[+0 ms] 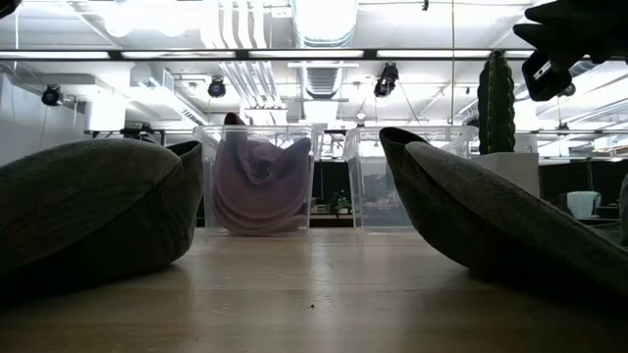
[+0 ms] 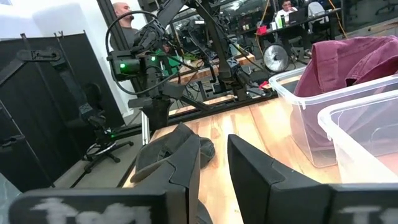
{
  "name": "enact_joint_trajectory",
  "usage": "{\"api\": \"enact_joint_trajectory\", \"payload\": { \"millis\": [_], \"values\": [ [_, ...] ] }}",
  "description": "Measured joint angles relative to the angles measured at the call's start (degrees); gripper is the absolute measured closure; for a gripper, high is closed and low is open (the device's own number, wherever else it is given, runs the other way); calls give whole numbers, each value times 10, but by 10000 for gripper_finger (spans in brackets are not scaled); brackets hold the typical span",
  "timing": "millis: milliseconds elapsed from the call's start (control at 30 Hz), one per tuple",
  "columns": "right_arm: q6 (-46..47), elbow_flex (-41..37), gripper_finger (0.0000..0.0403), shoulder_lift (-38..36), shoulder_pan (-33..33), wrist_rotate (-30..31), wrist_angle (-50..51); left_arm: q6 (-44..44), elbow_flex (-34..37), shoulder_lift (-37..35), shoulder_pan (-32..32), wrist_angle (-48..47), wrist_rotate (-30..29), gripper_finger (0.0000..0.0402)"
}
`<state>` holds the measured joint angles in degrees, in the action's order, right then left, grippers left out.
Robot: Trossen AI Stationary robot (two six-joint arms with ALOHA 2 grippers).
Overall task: Pick & Place hat
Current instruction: Put the left black cap into the right transparent bin
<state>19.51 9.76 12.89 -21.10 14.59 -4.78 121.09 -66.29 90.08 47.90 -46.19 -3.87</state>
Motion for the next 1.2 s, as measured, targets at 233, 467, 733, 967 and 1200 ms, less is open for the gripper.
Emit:
{"api": "enact_joint_trajectory", "payload": {
  "millis": [233, 467, 733, 967, 1200],
  "values": [
    [0, 0, 335, 0, 0, 0, 0, -18, 6, 0, 0, -1, 0, 227],
    [0, 0, 325, 0, 0, 0, 0, 1, 33, 0, 0, 6, 0, 160],
    [0, 0, 324, 0, 0, 0, -1, -28, 35, 0, 0, 74, -50, 147],
    [10, 0, 335, 0, 0, 0, -1, -22, 41, 0, 0, 71, -52, 147],
    [15, 0, 327, 0, 0, 0, -1, 11, 37, 0, 1, 72, -26, 147]
  ]
}}
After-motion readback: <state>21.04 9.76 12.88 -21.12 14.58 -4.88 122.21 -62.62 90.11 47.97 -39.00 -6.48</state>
